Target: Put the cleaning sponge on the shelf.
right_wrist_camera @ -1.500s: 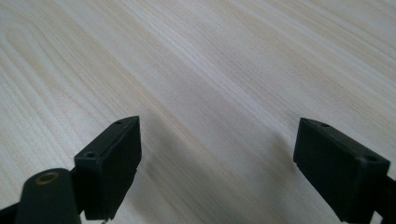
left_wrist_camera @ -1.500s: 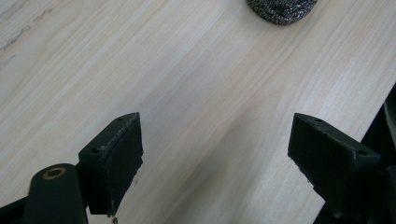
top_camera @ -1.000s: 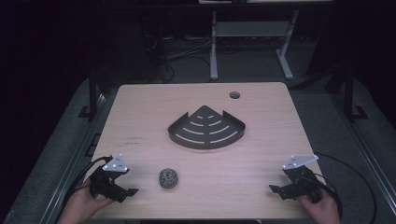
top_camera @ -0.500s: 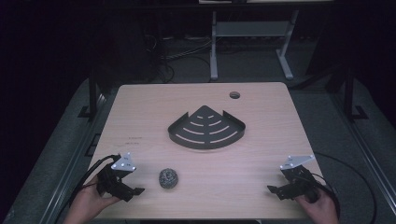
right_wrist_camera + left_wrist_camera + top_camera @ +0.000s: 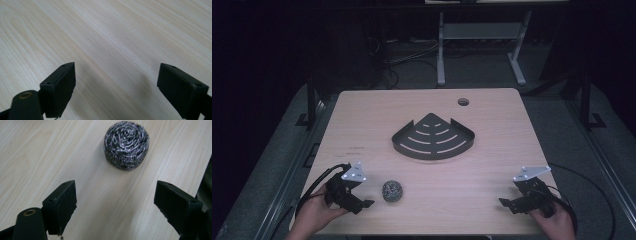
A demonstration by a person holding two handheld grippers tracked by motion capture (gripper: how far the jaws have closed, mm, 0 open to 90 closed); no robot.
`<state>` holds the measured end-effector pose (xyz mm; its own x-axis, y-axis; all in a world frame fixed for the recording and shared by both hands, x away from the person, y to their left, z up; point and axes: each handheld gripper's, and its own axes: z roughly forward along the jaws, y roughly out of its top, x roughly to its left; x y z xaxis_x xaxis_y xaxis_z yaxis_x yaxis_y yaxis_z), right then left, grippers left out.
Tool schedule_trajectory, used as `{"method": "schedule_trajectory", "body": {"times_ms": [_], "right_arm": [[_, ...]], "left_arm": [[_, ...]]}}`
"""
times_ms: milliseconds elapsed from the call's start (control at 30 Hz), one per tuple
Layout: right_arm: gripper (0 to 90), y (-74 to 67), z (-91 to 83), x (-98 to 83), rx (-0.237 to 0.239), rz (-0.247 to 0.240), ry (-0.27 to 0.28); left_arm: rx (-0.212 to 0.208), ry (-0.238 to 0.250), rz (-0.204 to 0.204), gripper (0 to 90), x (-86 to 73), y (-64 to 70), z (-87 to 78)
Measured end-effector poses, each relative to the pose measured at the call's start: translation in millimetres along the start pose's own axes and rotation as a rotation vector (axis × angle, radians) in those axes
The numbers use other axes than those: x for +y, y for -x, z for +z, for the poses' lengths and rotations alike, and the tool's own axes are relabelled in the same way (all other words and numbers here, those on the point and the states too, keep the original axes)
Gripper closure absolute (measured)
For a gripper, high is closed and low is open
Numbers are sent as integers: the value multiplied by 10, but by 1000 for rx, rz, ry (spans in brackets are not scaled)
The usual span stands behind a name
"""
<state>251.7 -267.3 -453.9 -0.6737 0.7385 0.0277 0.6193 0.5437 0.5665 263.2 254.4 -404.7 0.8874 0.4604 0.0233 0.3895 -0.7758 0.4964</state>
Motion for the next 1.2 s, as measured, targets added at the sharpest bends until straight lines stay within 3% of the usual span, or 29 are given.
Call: {"method": "schedule_trajectory", "body": {"times_ms": [767,1200], "right_arm": [[150,-31,-3,24,8,-7,6],[150,-24,-7,16,11,-8,7]], "left_arm": [[-46,-25,48,176,287,20,196],[-67,-42,53,176,382,12,328]]}}
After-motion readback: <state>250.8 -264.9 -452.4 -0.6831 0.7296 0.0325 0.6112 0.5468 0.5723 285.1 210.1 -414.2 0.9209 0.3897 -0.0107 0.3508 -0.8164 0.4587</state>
